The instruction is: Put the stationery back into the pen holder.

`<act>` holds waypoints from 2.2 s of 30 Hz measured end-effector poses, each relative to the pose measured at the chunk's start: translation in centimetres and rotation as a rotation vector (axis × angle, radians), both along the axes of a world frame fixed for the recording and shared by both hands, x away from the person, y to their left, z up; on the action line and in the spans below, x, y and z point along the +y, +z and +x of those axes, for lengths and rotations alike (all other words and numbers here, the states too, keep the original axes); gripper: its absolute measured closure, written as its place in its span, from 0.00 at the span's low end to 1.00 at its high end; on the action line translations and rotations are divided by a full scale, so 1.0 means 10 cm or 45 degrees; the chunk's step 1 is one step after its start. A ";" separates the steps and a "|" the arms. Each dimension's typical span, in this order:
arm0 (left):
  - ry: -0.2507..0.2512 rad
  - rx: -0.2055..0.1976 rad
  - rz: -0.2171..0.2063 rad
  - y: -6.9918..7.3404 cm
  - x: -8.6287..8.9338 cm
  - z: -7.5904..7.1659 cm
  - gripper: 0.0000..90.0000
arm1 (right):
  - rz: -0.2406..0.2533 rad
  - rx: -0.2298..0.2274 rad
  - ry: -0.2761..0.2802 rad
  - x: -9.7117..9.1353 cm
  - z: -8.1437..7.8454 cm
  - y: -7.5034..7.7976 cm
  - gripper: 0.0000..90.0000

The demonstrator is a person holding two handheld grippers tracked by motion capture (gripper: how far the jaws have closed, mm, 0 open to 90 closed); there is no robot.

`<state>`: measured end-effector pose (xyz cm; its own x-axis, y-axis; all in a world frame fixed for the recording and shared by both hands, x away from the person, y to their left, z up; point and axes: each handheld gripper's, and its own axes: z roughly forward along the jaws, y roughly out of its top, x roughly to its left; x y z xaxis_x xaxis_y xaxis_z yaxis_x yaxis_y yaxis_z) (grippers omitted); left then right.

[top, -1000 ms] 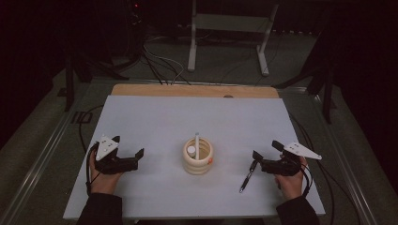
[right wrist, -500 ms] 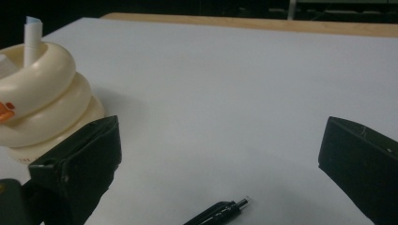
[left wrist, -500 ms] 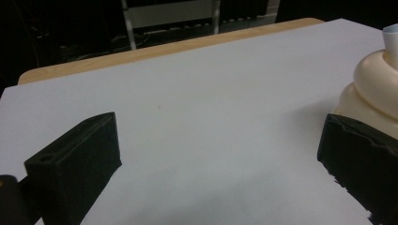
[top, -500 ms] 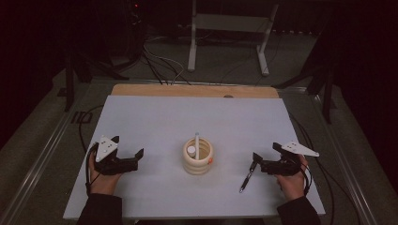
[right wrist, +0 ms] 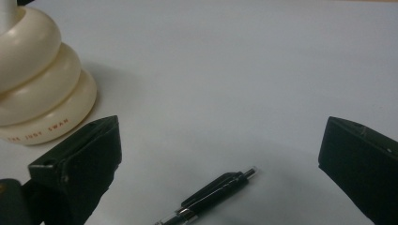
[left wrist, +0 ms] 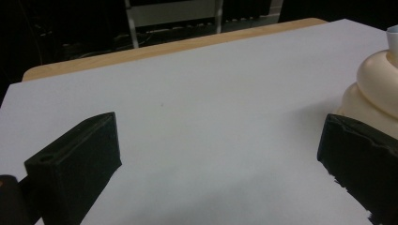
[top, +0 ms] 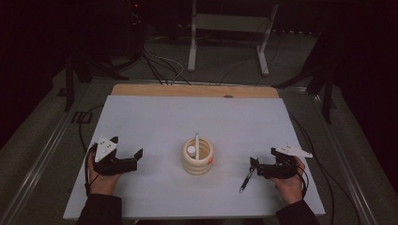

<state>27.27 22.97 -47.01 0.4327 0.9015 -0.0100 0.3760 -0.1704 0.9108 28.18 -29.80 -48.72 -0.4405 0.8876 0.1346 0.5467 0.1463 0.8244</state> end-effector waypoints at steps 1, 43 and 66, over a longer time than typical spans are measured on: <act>0.002 -0.001 -0.002 0.00 0.00 0.00 0.00 | -0.009 0.004 0.003 0.01 0.00 0.00 0.00; 0.005 0.007 0.002 -0.02 0.00 0.00 0.00 | -0.146 0.094 0.166 -0.04 0.06 -0.05 1.00; 0.011 0.012 0.000 -0.02 0.01 0.01 0.00 | -0.301 0.181 0.191 0.08 0.38 -0.22 1.00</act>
